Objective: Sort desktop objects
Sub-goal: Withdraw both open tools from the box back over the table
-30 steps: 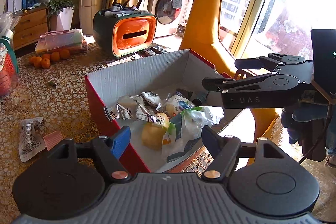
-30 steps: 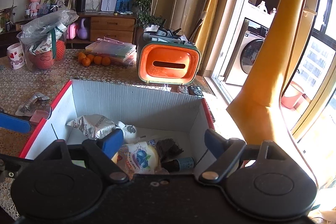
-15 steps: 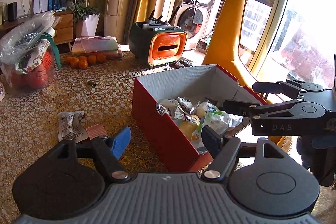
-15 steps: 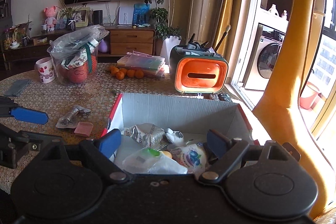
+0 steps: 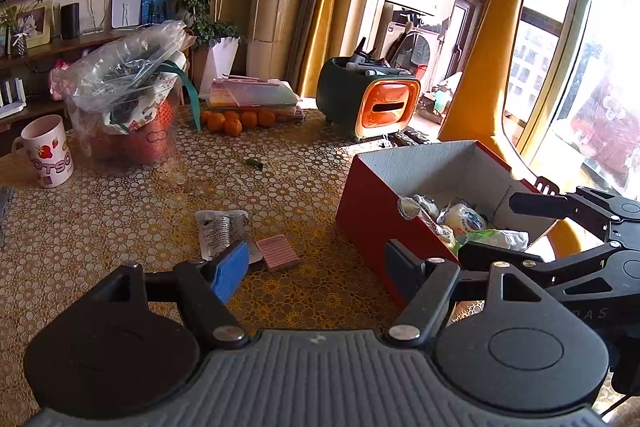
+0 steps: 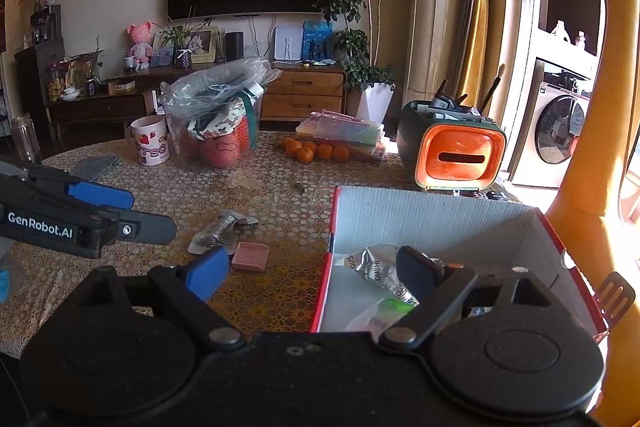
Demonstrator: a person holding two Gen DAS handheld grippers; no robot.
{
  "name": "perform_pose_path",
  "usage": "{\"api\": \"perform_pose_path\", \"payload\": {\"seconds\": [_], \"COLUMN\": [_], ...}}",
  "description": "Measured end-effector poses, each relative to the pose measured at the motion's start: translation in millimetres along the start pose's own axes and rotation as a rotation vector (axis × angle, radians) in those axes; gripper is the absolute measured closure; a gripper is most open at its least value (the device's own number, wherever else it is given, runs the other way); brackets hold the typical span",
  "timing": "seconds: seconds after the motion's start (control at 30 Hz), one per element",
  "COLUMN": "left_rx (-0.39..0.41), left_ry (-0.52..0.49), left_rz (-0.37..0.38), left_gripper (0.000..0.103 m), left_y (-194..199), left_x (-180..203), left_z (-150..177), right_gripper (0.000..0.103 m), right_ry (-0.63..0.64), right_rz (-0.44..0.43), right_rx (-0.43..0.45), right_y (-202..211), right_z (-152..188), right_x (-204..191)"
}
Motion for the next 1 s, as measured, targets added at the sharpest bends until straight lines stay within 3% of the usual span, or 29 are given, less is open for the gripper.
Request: {"api": "perform_pose_path", "payload": {"seconds": [0.33, 0.43, 0.77, 0.87, 0.9, 1.0], "left_rx": [0.02, 0.021, 0.002, 0.001, 0.002, -0.005], "left_ry": [0.016, 0.031, 0.05, 0.051, 0.051, 0.047], "left_rz": [-0.087, -0.104, -0.126, -0.141, -0.146, -0.153], "left_gripper": [0.029, 0.023, 0.017, 0.008, 0.0, 0.0], "left_y": [-1, -5, -33, -44, -48, -62], "left_x": [-53, -67, -80, -81, -81, -82], "left_z": [-6, -6, -9, -11, -12, -15], "right_gripper": [0.012, 0.012, 0.012, 0.012, 0.012, 0.012], "right_ry": [0.055, 0.071, 0.088, 0.09, 0.094, 0.098], "right_rz": [-0.06, -0.075, -0.096, -0.097, -0.097, -0.095], "right_rx": [0.021, 0.019, -0.011, -0.02, -0.023, -0.028], "right_y": [-17, -26, -63, -74, -78, -88], "right_z": [-9, -10, -9, -6, -5, -1], "right_x": [-44, -54, -73, -76, -77, -80]}}
Point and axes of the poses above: each gripper's, at about its wrist camera, not at the fingertips, and y roughly against the way its jaws point, x to its right, z to its underside, the point moved 1 cm from there along -y, roughly the way its jaws point, and after that the axes turned 9 degrees about y, right-handed, at the moved point
